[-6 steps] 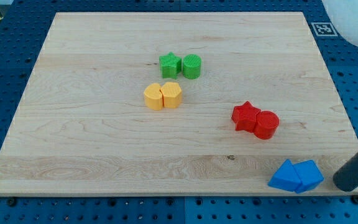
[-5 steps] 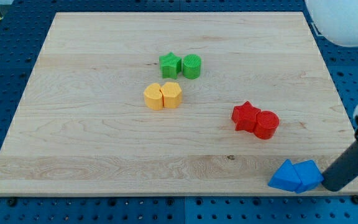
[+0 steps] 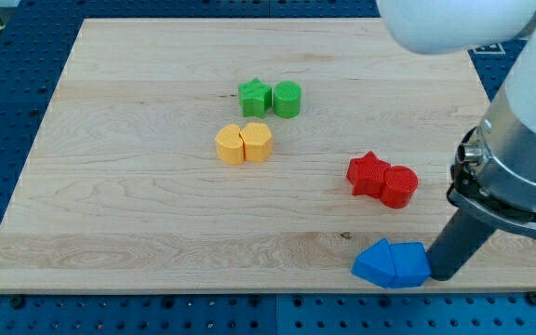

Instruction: Move blue blocks towards the bottom center

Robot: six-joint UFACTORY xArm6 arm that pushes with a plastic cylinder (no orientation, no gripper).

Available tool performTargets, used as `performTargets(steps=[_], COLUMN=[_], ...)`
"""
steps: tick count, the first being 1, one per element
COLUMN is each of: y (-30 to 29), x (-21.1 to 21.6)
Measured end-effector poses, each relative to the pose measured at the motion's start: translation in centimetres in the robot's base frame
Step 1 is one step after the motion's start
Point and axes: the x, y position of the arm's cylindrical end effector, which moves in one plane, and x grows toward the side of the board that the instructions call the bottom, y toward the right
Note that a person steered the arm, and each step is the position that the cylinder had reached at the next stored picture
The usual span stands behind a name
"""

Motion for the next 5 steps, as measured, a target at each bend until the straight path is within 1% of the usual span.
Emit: performTargets(steps=[3,4,5], y=[-4.2,-4.2,-1.9], x=[-1.0,-1.0,-1.0])
